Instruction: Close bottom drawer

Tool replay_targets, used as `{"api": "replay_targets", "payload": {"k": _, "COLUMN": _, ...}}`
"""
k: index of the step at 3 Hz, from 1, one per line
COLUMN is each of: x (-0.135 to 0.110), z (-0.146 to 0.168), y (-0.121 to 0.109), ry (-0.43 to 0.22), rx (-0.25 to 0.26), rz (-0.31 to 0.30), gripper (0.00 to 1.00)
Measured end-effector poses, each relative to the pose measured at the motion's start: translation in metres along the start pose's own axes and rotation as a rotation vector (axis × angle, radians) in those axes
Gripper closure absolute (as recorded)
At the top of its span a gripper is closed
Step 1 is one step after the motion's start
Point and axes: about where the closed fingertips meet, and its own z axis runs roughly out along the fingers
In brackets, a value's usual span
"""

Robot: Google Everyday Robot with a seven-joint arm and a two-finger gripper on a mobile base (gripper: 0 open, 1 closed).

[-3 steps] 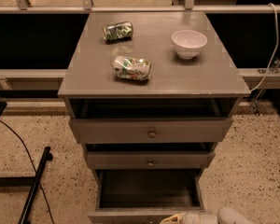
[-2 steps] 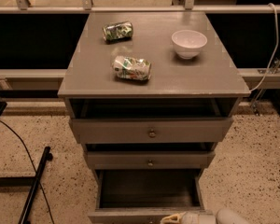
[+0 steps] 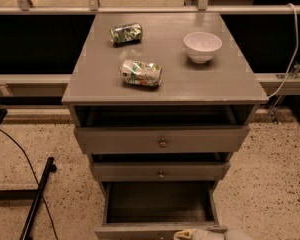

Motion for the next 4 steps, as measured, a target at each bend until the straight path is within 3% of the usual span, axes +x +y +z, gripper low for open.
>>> {"api": "replay_targets", "payload": {"k": 2, "x": 0.016, "z": 0.011, "y": -0.022, "ry": 0.011, "rx": 0.025, "rz": 0.001, "gripper": 1.00}}
{"api": "replay_targets", "payload": {"k": 3, "x": 0.008, "z": 0.006, "y": -0.054, "ry": -0.028, "rx": 0.071, "rz": -0.011, "gripper": 1.00}}
{"api": "replay_targets", "payload": {"k": 4, "x": 0.008, "z": 0.006, "y": -0.054, "ry": -0.028, "rx": 0.071, "rz": -0.011, "gripper": 1.00}}
